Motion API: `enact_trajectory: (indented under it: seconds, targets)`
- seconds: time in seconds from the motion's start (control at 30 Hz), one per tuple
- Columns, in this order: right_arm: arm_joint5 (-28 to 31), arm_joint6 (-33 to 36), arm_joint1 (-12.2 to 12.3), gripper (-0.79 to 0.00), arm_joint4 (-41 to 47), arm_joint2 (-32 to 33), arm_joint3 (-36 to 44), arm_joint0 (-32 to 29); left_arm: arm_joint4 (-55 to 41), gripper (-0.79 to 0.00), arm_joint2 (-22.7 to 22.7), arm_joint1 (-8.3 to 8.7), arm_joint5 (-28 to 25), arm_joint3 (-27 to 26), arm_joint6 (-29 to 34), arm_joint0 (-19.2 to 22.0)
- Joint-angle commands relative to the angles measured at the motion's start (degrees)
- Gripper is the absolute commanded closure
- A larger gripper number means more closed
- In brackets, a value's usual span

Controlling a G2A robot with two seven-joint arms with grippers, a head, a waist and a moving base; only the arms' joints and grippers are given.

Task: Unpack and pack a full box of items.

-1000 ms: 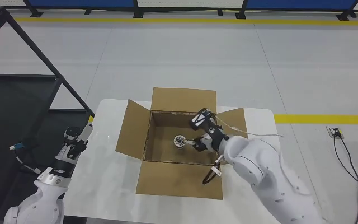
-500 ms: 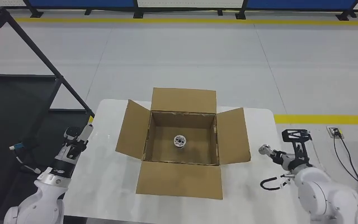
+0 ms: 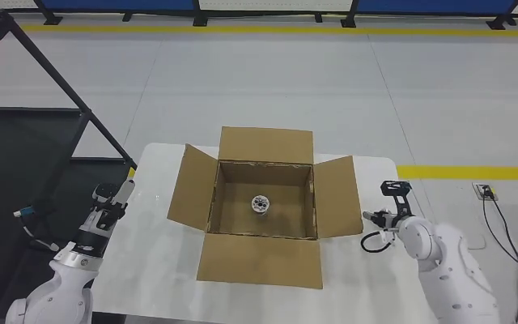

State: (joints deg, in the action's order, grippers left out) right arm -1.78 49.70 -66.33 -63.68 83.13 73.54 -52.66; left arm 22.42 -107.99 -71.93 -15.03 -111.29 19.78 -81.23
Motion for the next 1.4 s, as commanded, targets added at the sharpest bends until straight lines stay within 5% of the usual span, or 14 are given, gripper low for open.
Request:
enact_trajectory:
  seconds: [0.0, 0.1, 0.57, 1.0, 1.2, 1.37]
  targets:
    - [0.8, -0.4, 0.0, -0.317, 0.8, 0.0, -2.5, 1.3, 0.0, -0.785, 0.0, 0.00, 0.0, 0.0, 0.0, 0.0]
    - [1.5, -0.2, 0.0, 0.000, 1.2, -0.3, -5.1, 2.7, 0.0, -0.785, 0.0, 0.00, 0.0, 0.0, 0.0, 0.0]
    - [-0.5, -1.8, 0.1, 0.000, 1.4, -0.3, -4.7, 3.1, 0.0, -0.785, 0.0, 0.00, 0.0, 0.0, 0.0, 0.0]
    - [-15.8, -3.5, 0.5, 0.000, -10.9, 1.5, 44.6, -12.9, 0.0, -0.785, 0.0, 0.00, 0.0, 0.0, 0.0, 0.0]
    - [-7.3, -2.9, 0.0, 0.000, -11.8, -7.2, 50.6, -8.7, 0.0, -0.785, 0.0, 0.00, 0.0, 0.0, 0.0, 0.0]
    - [3.6, 2.8, -1.6, 0.000, -5.2, -18.4, 40.0, 4.9, 0.0, -0.785, 0.0, 0.00, 0.0, 0.0, 0.0, 0.0]
